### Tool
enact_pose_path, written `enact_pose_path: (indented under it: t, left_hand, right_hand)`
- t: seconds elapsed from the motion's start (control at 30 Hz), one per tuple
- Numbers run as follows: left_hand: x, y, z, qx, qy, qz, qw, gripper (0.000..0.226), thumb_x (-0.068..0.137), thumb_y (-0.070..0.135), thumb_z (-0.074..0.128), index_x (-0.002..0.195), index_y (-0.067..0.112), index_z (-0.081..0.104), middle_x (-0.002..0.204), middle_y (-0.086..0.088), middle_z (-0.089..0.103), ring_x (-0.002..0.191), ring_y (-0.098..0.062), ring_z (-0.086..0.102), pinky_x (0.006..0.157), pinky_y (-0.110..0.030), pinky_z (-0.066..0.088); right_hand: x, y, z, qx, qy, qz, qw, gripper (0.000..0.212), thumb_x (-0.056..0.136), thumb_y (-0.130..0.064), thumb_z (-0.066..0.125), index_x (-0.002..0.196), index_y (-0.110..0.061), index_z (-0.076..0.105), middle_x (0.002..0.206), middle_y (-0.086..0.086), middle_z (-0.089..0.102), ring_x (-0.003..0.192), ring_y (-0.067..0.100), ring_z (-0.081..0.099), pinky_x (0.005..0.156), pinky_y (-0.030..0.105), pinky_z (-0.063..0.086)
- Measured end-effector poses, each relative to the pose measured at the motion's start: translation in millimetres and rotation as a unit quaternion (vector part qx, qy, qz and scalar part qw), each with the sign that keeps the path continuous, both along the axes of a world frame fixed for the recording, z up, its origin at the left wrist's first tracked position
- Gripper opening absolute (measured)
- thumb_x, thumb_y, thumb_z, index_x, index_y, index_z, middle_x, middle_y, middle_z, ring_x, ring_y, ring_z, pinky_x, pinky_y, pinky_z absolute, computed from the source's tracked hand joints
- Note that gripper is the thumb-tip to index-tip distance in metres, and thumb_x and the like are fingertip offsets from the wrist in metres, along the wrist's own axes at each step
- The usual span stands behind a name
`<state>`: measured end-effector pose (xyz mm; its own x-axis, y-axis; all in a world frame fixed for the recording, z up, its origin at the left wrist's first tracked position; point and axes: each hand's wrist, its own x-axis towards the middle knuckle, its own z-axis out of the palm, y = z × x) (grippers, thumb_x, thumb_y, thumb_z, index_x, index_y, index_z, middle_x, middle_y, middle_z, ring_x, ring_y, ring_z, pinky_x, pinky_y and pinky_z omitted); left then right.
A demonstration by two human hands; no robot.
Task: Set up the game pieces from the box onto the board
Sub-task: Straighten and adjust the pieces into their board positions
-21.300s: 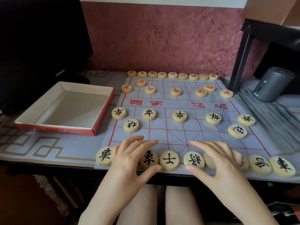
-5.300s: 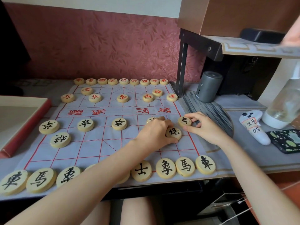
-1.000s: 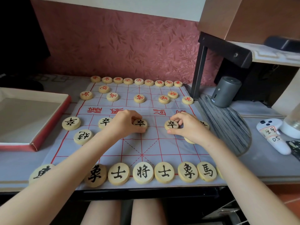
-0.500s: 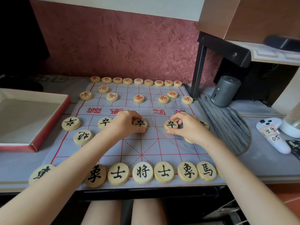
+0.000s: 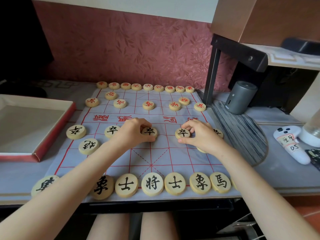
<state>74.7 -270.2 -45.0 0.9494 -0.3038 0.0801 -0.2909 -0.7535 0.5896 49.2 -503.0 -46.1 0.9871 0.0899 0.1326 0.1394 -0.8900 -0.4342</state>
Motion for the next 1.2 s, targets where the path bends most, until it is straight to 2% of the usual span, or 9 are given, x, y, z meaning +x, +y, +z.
enact_pose_path:
  t: [0.5,0.67,0.73,0.83,0.93,1.03,1.13,1.2]
  left_hand:
    - [2,2,-3,0.003,-0.013,-0.009,1.000,0.050,0.072,0.034,0.076,0.117,0.020,0.060,0.115,-0.002,0.060,0.093,-0.008,0.048,0.077,-0.020,0.035]
    - [3,0,-2,-0.005,-0.004,-0.008,1.000,0.053,0.071,0.033,0.077,0.118,0.018,0.059,0.116,-0.002,0.060,0.097,-0.012,0.053,0.079,-0.020,0.039]
    - [3,1,-1,-0.007,0.003,-0.010,1.000,0.056,0.070,0.033,0.078,0.120,0.017,0.058,0.117,-0.003,0.061,0.102,-0.015,0.056,0.082,-0.022,0.042]
    - [0,3,2,-0.012,0.001,-0.013,1.000,0.060,0.070,0.035,0.078,0.123,0.018,0.055,0.117,-0.001,0.059,0.105,-0.015,0.055,0.082,-0.022,0.041]
    - [-3,10,13,-0.032,-0.024,-0.012,0.999,0.050,0.076,0.032,0.074,0.121,0.018,0.057,0.117,0.002,0.058,0.107,-0.011,0.053,0.080,-0.020,0.039]
    - [-7,23,27,-0.067,-0.027,-0.026,0.997,0.041,0.078,0.030,0.072,0.116,0.020,0.061,0.113,0.006,0.062,0.102,-0.008,0.057,0.081,-0.017,0.042]
    - [-8,36,32,-0.065,-0.027,-0.024,0.997,0.039,0.077,0.029,0.073,0.114,0.019,0.064,0.108,0.006,0.065,0.098,-0.007,0.060,0.077,-0.008,0.042]
    - [-9,46,31,-0.058,-0.025,-0.011,0.998,0.038,0.077,0.027,0.073,0.113,0.018,0.065,0.108,0.005,0.066,0.098,-0.008,0.060,0.077,-0.008,0.042]
  right_hand:
    - [-2,1,1,-0.015,0.001,0.001,1.000,0.046,0.073,-0.044,0.074,0.111,-0.024,0.057,0.107,-0.008,0.060,0.099,0.014,0.053,0.093,0.034,0.030]
    - [-3,2,3,-0.021,0.011,0.002,1.000,0.048,0.073,-0.044,0.074,0.113,-0.025,0.056,0.109,-0.008,0.060,0.099,0.013,0.052,0.092,0.033,0.030]
    - [-4,3,4,-0.025,0.016,0.002,1.000,0.050,0.073,-0.045,0.074,0.115,-0.025,0.055,0.112,-0.008,0.059,0.102,0.013,0.051,0.093,0.033,0.030]
    - [-7,4,7,-0.043,0.016,0.003,0.999,0.055,0.074,-0.046,0.072,0.121,-0.024,0.053,0.119,-0.008,0.054,0.117,0.015,0.043,0.096,0.030,0.025]
    - [-10,12,14,-0.057,-0.007,0.015,0.998,0.054,0.078,-0.048,0.067,0.124,-0.025,0.052,0.123,-0.009,0.049,0.123,0.014,0.031,0.095,0.026,0.021]
    - [-13,29,26,-0.009,-0.003,0.038,0.999,0.048,0.082,-0.043,0.065,0.125,-0.025,0.053,0.119,-0.011,0.048,0.124,0.013,0.031,0.101,0.027,0.023]
    - [-14,51,35,0.002,0.020,0.070,0.997,0.045,0.085,-0.039,0.063,0.126,-0.024,0.053,0.110,-0.013,0.040,0.126,0.014,0.032,0.103,0.030,0.026]
    - [-12,65,37,0.015,0.028,0.085,0.996,0.044,0.085,-0.039,0.063,0.126,-0.025,0.053,0.115,-0.010,0.042,0.128,0.015,0.031,0.102,0.030,0.025]
